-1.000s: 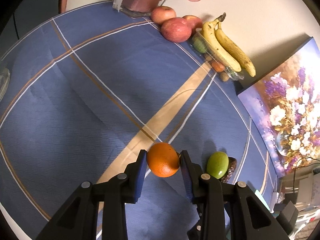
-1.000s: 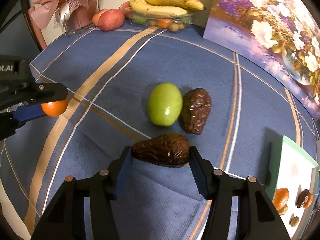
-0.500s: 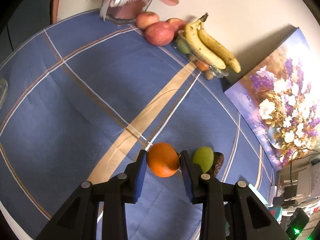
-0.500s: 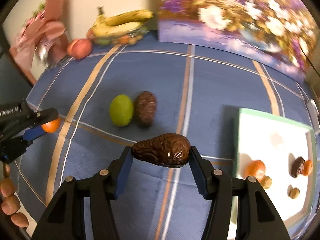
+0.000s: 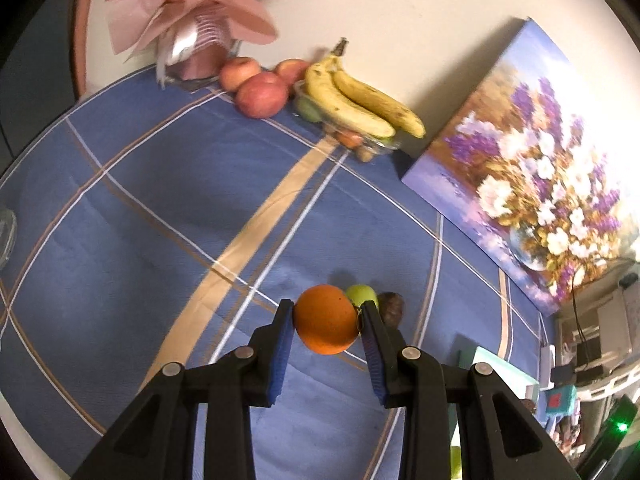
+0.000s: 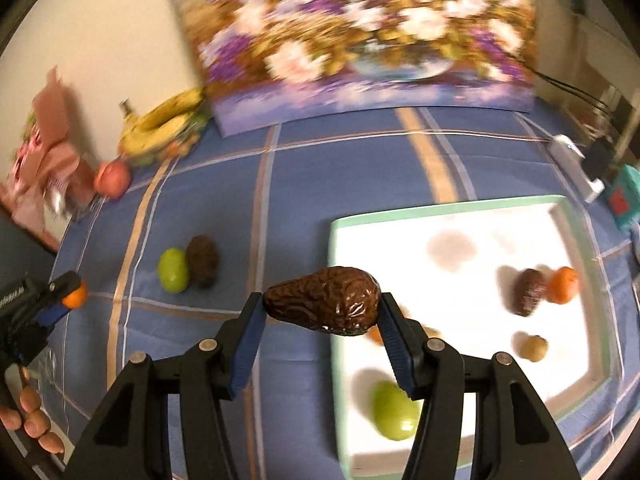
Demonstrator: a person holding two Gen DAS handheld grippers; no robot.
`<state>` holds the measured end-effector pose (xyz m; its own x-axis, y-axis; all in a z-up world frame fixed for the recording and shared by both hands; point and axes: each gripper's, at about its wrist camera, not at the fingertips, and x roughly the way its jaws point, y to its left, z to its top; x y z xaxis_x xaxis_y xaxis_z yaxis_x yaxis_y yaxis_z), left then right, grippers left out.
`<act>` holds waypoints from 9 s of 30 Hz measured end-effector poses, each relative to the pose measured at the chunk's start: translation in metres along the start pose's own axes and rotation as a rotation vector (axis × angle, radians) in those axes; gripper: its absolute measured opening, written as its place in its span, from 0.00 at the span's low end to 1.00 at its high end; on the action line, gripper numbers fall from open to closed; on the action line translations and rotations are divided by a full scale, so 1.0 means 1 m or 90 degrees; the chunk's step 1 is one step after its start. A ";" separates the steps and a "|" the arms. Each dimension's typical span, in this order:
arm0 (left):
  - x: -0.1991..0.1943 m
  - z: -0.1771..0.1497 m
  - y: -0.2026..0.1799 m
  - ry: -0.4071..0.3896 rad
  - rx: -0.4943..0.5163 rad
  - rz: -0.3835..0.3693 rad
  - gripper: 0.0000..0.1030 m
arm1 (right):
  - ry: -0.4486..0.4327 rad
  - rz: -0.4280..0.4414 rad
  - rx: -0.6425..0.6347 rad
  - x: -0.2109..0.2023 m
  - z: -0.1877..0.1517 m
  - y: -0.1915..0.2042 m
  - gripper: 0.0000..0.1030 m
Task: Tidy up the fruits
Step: 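Carry the date and mandarin over the white tray with both tools, then lower both fruits into the tray and open both tools to release them, then withdraw both open tools from the tray toward the green fruit and date, then grasp the brown date with the right tool while the left tool grasps the green fruit, then carry the green fruit and date over the white tray with both tools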
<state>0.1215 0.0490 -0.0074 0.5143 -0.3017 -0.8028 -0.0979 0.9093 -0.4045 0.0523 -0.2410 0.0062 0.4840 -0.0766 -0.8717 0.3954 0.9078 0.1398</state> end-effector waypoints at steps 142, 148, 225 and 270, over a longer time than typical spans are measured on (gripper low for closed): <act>0.059 -0.055 -0.093 0.098 0.132 0.089 1.00 | 0.013 -0.054 0.113 0.005 0.002 -0.109 0.93; 0.046 -0.036 -0.069 0.045 0.116 0.144 1.00 | 0.000 -0.025 0.108 0.004 0.003 -0.097 0.93; 0.101 0.031 0.023 0.118 -0.061 -0.049 0.81 | 0.106 0.145 0.038 0.132 0.027 0.094 0.37; 0.063 0.002 -0.047 0.091 0.041 -0.095 0.41 | 0.058 0.094 0.067 0.055 0.007 0.024 0.37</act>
<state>0.1604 -0.0123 -0.0384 0.3922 -0.4682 -0.7918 0.0277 0.8664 -0.4986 0.0941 -0.2265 -0.0347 0.4718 0.0968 -0.8764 0.4064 0.8582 0.3135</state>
